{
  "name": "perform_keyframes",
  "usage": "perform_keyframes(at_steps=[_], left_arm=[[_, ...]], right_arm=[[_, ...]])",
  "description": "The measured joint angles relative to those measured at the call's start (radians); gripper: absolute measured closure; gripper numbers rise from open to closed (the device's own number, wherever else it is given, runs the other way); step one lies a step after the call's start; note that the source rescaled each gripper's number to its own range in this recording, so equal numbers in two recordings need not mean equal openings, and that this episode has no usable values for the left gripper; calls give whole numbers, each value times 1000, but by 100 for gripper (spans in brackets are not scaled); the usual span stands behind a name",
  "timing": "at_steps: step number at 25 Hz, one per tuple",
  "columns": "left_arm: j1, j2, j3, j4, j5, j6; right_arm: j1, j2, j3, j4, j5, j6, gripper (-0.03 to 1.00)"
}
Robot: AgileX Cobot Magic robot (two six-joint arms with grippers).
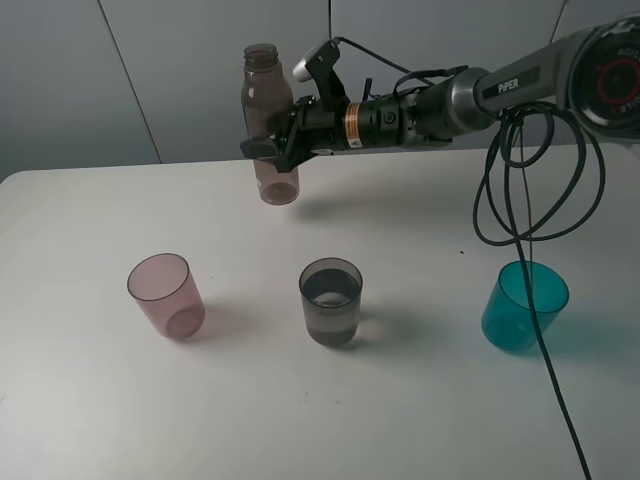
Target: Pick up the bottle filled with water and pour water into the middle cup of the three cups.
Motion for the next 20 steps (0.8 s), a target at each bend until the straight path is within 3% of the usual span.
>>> perform_keyframes(at_steps=[6,13,20], left_arm=[[0,0,0,0,0,2],[0,0,0,0,0,2],[0,0,0,0,0,2]], right_arm=[[0,1,-1,67,15,-2,97],[1,1,-1,166,129,-2,97],[1,49,-5,198,120,-2,97]])
